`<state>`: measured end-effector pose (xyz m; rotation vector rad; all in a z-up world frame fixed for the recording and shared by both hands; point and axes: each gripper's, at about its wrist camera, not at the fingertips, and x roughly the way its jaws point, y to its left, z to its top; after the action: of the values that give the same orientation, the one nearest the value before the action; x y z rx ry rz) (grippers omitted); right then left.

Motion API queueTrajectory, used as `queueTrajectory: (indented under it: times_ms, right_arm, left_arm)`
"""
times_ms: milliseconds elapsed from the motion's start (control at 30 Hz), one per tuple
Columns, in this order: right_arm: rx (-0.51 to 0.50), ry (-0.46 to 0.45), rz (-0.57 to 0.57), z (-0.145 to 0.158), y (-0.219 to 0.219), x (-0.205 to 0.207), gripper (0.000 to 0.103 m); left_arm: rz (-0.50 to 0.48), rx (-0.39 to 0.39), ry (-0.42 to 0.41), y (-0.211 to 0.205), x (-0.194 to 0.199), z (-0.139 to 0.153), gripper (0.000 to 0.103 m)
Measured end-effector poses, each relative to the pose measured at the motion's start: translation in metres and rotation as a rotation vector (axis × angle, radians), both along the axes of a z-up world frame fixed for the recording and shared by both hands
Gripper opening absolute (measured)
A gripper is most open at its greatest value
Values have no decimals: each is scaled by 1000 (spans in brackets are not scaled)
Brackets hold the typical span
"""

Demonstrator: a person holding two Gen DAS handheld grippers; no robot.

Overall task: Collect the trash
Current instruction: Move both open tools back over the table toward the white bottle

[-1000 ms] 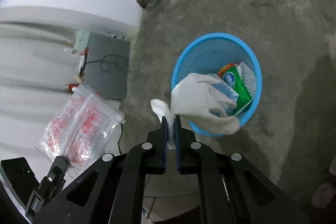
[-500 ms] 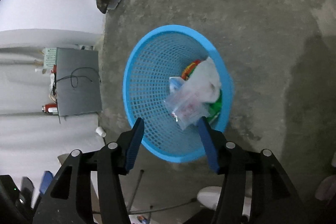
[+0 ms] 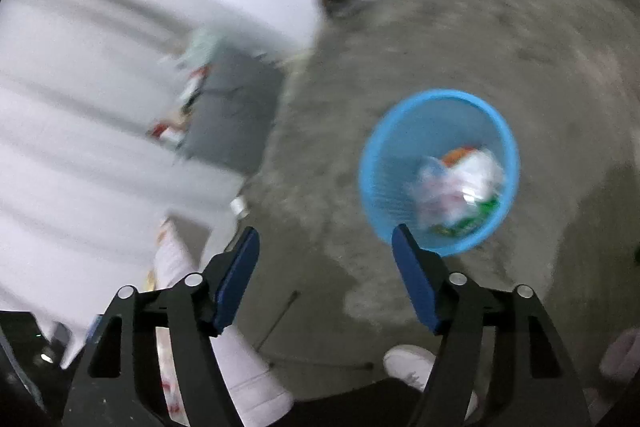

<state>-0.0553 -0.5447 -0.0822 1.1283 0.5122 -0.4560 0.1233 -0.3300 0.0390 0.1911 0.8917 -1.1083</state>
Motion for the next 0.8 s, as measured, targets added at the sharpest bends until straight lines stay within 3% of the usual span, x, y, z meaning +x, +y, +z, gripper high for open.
queueTrajectory:
  times_ms: [200, 367, 633, 800]
  right_arm:
    - [-94, -48, 208, 56, 56, 40, 74]
    - [-93, -54, 361, 66, 111, 76, 74]
    - [-75, 0, 614, 64, 211, 141, 74]
    - [-92, 38, 767, 73, 287, 188, 78]
  left_arm:
    - [131, -54, -125, 122, -16, 21, 89]
    - [270, -53, -181, 229, -30, 14, 89]
    - [552, -110, -170, 383, -46, -11, 89]
    - [755, -143, -93, 459, -44, -34, 89]
